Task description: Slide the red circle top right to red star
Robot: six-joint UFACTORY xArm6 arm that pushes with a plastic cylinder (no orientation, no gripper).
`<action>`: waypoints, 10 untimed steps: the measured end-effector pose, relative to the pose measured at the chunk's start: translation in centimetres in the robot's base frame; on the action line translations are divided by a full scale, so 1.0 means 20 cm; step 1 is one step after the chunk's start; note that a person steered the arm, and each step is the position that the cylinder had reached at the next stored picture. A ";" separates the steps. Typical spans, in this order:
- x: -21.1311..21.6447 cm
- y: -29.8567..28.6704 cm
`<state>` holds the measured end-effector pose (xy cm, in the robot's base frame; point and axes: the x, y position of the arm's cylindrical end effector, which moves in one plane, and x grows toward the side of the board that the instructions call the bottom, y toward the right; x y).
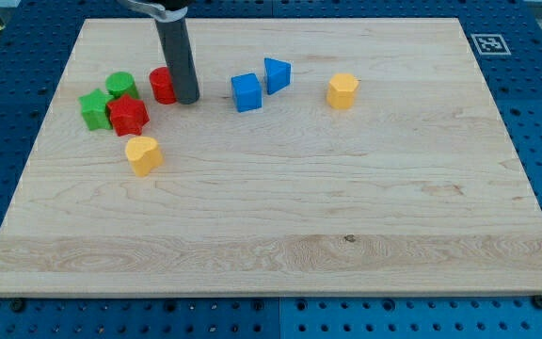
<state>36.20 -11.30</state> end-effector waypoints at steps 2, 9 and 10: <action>-0.08 0.07; -0.03 -0.29; -0.03 -0.29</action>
